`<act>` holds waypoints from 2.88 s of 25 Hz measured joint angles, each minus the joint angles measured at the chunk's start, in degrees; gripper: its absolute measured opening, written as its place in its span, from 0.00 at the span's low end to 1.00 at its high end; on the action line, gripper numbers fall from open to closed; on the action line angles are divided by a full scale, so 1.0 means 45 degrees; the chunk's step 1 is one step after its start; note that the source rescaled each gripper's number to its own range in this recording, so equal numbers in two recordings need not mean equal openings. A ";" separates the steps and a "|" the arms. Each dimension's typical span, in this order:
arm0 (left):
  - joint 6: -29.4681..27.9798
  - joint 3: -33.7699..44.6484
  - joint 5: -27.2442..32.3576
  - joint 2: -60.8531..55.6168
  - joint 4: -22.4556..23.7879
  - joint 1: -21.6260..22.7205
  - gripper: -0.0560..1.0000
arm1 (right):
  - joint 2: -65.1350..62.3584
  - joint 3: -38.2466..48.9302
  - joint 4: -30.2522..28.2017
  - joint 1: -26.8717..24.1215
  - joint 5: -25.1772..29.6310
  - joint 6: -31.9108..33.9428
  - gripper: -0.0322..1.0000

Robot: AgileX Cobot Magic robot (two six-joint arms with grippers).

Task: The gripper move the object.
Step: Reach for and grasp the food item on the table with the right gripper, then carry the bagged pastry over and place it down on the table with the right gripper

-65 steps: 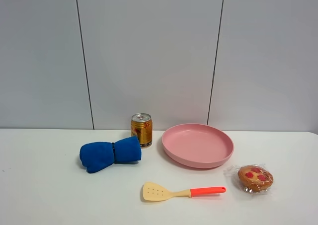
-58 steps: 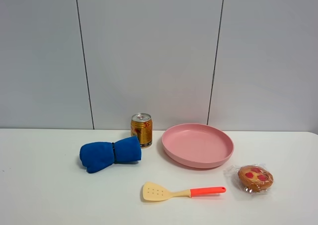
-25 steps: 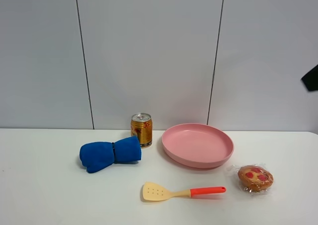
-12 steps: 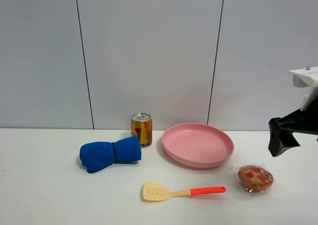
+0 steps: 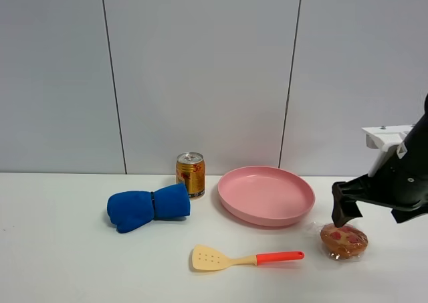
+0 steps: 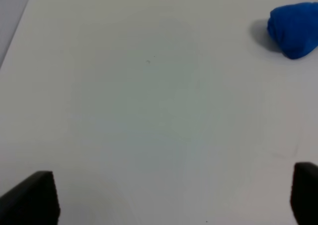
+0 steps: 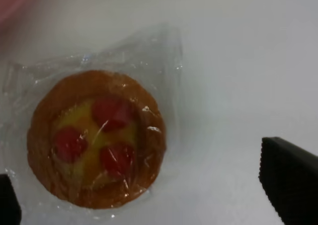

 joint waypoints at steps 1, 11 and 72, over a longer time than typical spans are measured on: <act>0.0000 0.0000 0.0000 0.0000 0.0000 0.0000 1.00 | 0.0205 0.0000 0.0000 0.0000 -0.0210 0.0097 1.00; 0.0000 0.0000 0.0000 0.0000 0.0000 0.0000 1.00 | 0.2041 -0.0148 0.0054 0.0453 -0.2018 0.0322 1.00; 0.0000 0.0000 0.0000 0.0000 0.0000 0.0000 1.00 | 0.7528 -1.5966 -0.2162 0.8515 0.1303 -0.4342 0.03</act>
